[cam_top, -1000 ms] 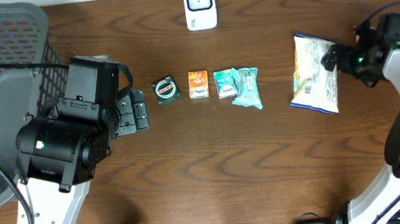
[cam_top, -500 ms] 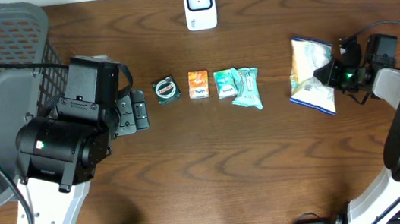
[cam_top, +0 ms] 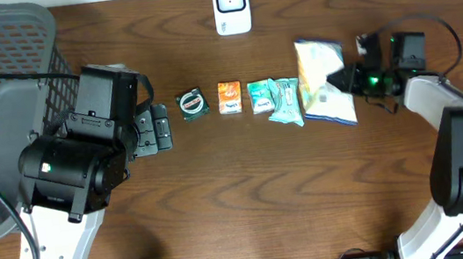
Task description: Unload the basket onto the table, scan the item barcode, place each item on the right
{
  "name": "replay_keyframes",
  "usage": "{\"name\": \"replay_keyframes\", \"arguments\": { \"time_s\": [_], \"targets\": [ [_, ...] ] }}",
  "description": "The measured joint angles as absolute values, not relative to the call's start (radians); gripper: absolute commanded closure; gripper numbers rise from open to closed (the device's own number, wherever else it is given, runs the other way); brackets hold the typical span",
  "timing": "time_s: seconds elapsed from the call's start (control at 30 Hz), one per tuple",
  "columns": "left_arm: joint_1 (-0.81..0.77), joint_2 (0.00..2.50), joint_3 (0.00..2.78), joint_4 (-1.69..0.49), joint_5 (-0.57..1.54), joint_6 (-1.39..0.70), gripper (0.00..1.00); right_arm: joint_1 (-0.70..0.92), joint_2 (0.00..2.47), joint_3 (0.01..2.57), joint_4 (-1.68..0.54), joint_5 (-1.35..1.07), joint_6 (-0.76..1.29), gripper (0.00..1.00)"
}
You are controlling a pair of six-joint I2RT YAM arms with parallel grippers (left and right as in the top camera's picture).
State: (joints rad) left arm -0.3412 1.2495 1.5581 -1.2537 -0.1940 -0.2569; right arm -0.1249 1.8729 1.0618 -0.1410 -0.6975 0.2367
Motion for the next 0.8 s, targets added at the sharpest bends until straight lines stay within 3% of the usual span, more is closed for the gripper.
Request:
{"name": "replay_keyframes", "arguments": {
  "time_s": [0.33, 0.8],
  "targets": [
    [-0.341, 1.25, 1.558, -1.254, -0.194, -0.257, 0.02, -0.033, 1.731, 1.078, 0.156, -0.723, 0.328, 0.99],
    [-0.341, 1.25, 1.558, -1.253, -0.194, -0.257, 0.02, 0.078, 1.715, 1.08, 0.556, -0.812, 0.505, 0.99]
  ]
}}
